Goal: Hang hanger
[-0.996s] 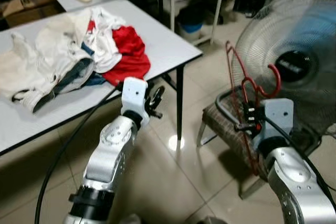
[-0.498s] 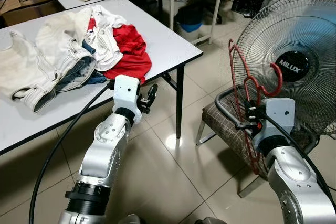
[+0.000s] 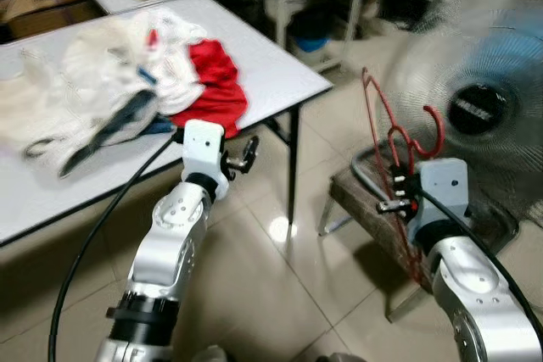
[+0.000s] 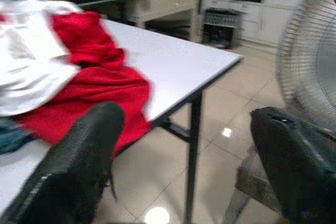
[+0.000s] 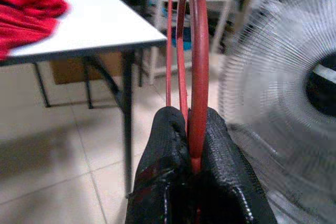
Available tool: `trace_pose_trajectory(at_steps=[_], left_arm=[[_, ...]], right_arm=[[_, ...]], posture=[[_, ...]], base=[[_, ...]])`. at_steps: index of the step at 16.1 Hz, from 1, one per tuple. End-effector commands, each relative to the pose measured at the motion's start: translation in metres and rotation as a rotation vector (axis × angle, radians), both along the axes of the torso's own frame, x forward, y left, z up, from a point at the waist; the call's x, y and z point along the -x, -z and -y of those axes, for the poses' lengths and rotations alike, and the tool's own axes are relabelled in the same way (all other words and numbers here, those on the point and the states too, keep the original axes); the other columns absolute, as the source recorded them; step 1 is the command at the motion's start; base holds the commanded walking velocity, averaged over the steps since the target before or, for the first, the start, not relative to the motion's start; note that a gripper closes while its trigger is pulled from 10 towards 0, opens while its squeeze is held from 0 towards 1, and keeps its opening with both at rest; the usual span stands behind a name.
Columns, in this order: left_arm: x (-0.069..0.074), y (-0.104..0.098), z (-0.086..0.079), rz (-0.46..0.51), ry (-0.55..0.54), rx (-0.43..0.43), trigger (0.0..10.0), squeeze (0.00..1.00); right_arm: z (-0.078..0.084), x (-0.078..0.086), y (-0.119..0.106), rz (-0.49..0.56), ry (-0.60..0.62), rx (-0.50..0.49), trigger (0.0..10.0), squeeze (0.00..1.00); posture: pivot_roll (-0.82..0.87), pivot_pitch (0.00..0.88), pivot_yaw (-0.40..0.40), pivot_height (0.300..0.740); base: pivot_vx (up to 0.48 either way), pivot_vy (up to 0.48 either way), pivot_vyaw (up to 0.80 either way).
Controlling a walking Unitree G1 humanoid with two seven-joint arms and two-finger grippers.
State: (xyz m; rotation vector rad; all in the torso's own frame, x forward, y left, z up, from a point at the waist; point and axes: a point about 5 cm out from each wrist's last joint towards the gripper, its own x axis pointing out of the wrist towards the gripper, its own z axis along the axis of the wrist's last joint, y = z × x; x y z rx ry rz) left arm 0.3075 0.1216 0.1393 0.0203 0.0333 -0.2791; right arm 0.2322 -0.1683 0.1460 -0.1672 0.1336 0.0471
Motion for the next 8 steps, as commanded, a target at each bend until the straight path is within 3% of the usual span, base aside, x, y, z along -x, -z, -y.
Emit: trace_pose_trajectory(at_steps=[1, 8], left_arm=[[-0.0019, -0.0003, -0.0025, -0.001, -0.002, -0.009, 10.0, 1.00], [-0.0017, -0.0012, -0.0040, 0.008, 0.006, -0.009, 10.0, 1.00]], right_arm=[[-0.0025, -0.0021, -0.0010, 0.012, 0.003, -0.023, 10.0, 0.00], [-0.0039, -0.0028, 0.0033, 0.013, -0.010, 0.025, 10.0, 0.00]], posture=[[-0.09, 0.037, 0.048, 0.740], [-0.08, 0.023, 0.037, 0.740]], base=[[0.326, 0.000, 0.00], [0.364, 0.000, 0.00]])
